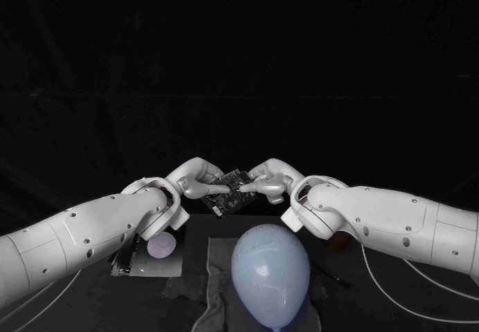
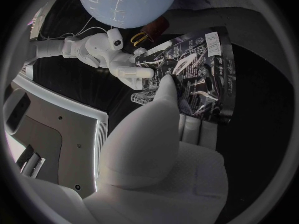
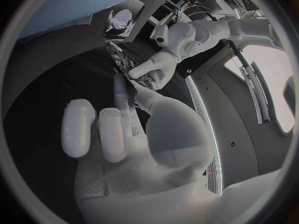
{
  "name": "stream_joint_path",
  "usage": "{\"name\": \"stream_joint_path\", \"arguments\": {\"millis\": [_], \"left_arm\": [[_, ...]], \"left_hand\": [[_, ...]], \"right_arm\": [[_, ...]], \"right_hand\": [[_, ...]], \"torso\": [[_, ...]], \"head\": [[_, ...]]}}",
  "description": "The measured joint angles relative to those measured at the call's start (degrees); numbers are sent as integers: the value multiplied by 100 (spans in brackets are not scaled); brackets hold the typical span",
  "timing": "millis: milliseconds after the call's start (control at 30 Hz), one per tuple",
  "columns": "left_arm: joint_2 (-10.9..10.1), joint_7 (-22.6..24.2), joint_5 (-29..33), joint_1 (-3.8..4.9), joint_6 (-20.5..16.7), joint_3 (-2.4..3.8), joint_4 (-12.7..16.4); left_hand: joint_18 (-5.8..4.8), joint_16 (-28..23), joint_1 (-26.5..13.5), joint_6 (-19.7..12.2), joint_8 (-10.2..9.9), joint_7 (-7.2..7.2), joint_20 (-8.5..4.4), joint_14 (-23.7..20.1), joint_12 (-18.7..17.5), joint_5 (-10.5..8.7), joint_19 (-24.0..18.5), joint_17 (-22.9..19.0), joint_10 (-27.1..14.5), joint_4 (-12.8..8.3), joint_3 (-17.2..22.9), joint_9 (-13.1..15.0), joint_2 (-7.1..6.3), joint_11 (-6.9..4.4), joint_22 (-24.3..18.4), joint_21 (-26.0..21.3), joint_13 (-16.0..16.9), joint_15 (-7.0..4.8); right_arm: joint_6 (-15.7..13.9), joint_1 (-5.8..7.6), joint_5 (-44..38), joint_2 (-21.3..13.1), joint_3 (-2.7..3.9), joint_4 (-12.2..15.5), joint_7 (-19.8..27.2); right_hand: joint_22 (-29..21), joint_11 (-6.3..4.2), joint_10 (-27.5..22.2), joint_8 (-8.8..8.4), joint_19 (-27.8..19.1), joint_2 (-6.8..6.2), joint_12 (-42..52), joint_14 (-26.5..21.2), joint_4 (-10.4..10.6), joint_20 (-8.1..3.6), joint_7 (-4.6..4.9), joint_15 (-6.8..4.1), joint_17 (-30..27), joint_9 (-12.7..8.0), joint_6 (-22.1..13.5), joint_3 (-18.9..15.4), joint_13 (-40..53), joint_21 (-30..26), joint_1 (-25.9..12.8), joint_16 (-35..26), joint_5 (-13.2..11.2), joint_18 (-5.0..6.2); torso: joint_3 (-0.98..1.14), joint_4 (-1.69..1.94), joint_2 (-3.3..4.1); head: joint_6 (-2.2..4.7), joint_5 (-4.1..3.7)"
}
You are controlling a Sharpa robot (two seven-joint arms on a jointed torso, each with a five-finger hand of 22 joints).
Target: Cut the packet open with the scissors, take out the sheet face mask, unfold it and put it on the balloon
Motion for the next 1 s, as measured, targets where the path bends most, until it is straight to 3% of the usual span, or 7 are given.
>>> {"name": "stream_joint_path", "arguments": {"millis": [100, 167, 367, 467, 767, 833, 1000], "left_arm": [[-46, -11, 37, -10, 5, -1, -20], [-65, -25, 63, -23, 8, -4, -33], [-66, -45, 156, -74, 56, -8, -24], [-78, -49, 207, -92, 89, -8, -24], [-137, -52, 322, -153, 202, -11, -18], [-156, -52, 341, -164, 224, -11, 0], [-205, -49, 384, -176, 278, -11, 53]], "left_hand": [[-1, -50, 37, -18, 5, 7, 9, 12, -49, 8, -52, 0, 0, 11, 48, 1, 66, 1, 39, 36, -23, 12], [-1, -86, 30, -48, 23, 15, 10, 12, -81, 8, -94, 0, -1, 13, 84, 1, 75, 1, 67, 58, -38, 12], [-2, -200, -68, -136, 24, 29, 31, -20, -196, 8, -176, 0, -33, 11, 223, 1, 174, 33, 111, 88, -57, 44], [-4, -227, -104, -177, 24, 29, 48, -19, -221, 8, -194, -1, -33, 33, 263, 1, 210, 33, 116, 108, -60, 44], [-6, -342, -214, -269, -11, 60, 79, -61, -335, 7, -306, 9, -94, 27, 430, -7, 320, 93, 134, 108, -60, 85], [-7, -386, -240, -290, -32, 79, 99, -84, -380, 6, -327, 19, -95, 4, 469, -24, 346, 94, 134, 108, -60, 109], [-8, -418, -301, -323, -68, 89, 119, -92, -412, -17, -346, 30, -126, 43, 570, -53, 407, 124, 134, 108, -59, 116]], "right_arm": [[-1, 0, 3, -1, -2, -32, 29], [1, 1, 7, -1, -2, -46, 55], [38, 4, 8, -71, -8, -42, 144], [45, 4, 16, -186, -9, 1, 209], [-96, 2, 284, -517, -12, 98, 540], [-142, 2, 369, -556, -12, 75, 611], [-241, 3, 566, -593, -12, 2, 759]], "right_hand": [[-86, 248, -667, -354, -454, -545, 0, -62, 123, 107, 222, 185, -628, -22, -447, -356, -150, -596, -343, -252, 3, 43], [-458, 444, -1225, -623, -907, -848, 0, -280, 221, 242, 408, 370, -1205, -156, -805, -673, -168, -1185, -433, -522, 3, 185], [-952, 612, -1778, -910, -1354, -1044, 46, -605, 562, 463, 428, 536, -1817, -294, -1133, -1389, -152, -1891, -347, -774, 3, 294], [-901, 569, -1735, -910, -1239, -971, 117, -596, 706, 506, 424, 527, -1699, -295, -1043, -1582, -137, -1831, -262, -700, 3, 301], [-264, 437, -1376, -864, -504, -790, 305, -118, 1148, 362, 414, 360, -727, -292, -645, -2070, -131, -948, -23, -238, 3, 305], [-177, 406, -1345, -864, -412, -738, 305, -50, 1242, 352, 381, 351, -594, -305, -611, -2164, -131, -836, -18, -179, 3, 225], [-41, 389, -1282, -864, -312, -509, 329, -29, 1498, 333, 373, 331, -394, -330, -525, -2242, -131, -688, 12, -112, 3, 225]], "torso": [[0, 0, 1], [0, 0, 2], [0, -3, 13], [0, -3, 14], [3, -8, 12], [3, -9, 9], [3, -9, 9]], "head": [[12, 1], [15, -5], [19, -14], [5, -16], [-24, -13], [-26, -10], [-27, -10]]}}
